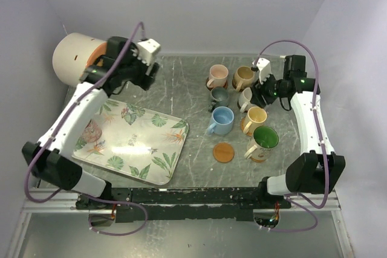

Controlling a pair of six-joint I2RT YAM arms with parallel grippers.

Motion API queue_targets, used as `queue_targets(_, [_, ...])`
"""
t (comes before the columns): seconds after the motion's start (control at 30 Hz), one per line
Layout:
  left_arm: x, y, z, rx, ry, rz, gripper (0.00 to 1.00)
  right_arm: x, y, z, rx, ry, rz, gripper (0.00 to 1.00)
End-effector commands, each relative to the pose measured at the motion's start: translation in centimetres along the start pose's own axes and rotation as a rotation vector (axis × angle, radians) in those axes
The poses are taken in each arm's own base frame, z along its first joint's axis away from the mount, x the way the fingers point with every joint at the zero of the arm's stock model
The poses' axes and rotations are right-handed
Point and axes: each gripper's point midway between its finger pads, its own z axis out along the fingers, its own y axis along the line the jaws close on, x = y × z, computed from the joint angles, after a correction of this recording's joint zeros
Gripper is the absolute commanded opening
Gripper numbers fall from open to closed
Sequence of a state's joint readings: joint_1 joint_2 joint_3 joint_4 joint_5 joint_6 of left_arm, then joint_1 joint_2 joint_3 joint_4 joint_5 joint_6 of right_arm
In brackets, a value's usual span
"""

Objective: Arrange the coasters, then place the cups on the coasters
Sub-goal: Pick up the cup from the tray.

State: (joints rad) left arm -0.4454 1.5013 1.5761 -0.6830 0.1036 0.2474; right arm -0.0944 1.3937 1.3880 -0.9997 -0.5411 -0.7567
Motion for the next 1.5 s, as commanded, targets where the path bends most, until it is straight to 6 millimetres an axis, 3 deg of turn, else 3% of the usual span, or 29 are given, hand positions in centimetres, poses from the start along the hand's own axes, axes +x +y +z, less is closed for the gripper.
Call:
queue_targets(0.0, [2.7,4.6,-3.5,-0.07,0.033,-0.041,0.81,-4.7,-0.6,1.5,0.019,-0.19,0.022,0.53])
queue_targets(0.13, [7.3,9.3,-6.3,-0.148,0.149,-0.071,0.8,-5.3,0.0,2.8,-0.027,-0.242,0.048,0.53])
queue_targets(0.27, [12.4,12.4,-9.2,-0.15,0.269,-0.096,0.78,-5.1,0.7,3.5,-0.031,-0.249,0.073,0.53])
queue_targets(0.43, [17.6,14.2,-13.3,-0.11,0.4,-0.084,0.77,-5.5,1.8,3.2,-0.051,-0.264,0.078,0.53])
queue_targets(0.57, [21.7,14.9,-14.8,-0.061,0.518,-0.061,0.77,-5.9,2.5,2.9,-0.064,-0.277,0.064,0.53])
queue_targets(0.93, [28.6,17.4,-11.4,0.045,0.677,0.067,0.78,-5.2,3.0,3.7,-0.068,-0.244,0.059,0.53])
queue_targets(1.17, [30.5,18.6,-8.9,0.041,0.702,0.12,0.77,-5.0,3.1,3.9,-0.056,-0.24,0.074,0.53])
queue_targets(1.23, [30.9,18.1,-8.2,0.078,0.706,0.121,0.72,-4.8,3.1,4.1,-0.049,-0.233,0.079,0.52])
queue_targets(1.47, [31.0,15.4,-7.1,0.182,0.73,0.132,0.41,-4.4,3.0,4.7,-0.041,-0.213,0.086,0.52])
